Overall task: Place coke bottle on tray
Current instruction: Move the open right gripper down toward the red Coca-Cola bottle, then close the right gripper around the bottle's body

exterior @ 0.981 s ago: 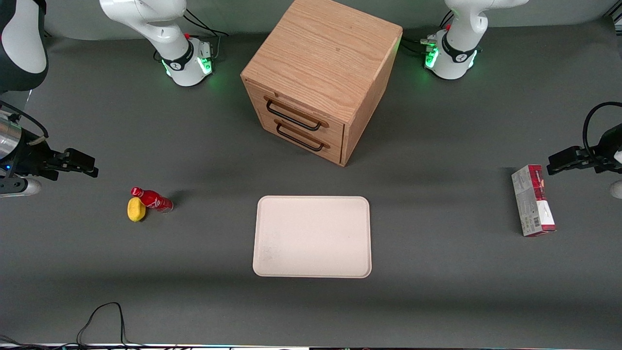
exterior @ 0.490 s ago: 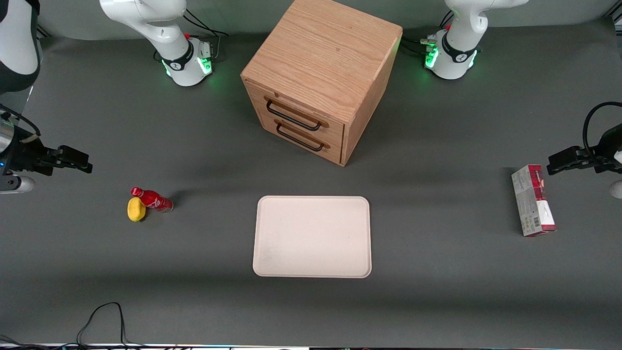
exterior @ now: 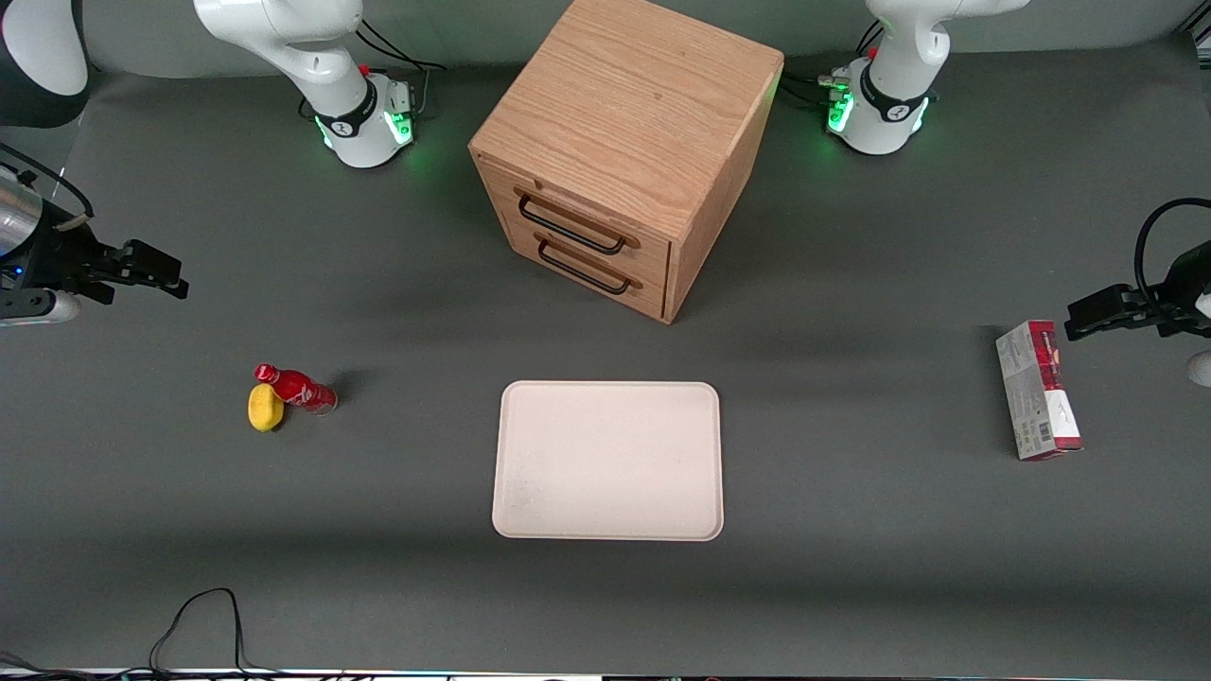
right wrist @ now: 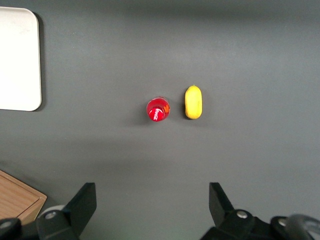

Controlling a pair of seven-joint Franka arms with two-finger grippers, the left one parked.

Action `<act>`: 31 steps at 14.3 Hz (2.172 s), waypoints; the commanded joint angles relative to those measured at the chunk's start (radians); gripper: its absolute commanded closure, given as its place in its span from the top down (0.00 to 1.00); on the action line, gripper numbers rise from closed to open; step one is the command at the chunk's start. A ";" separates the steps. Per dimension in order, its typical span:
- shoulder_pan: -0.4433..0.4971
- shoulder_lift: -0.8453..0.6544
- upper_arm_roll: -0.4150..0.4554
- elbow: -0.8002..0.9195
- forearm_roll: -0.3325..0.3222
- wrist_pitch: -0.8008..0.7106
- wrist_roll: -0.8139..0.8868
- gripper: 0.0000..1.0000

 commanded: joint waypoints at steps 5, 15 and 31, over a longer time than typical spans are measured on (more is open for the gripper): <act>0.006 0.015 -0.003 -0.218 -0.014 0.263 -0.020 1.00; 0.008 0.187 0.000 -0.331 -0.006 0.555 -0.017 1.00; 0.026 0.258 0.004 -0.332 -0.002 0.624 -0.014 0.08</act>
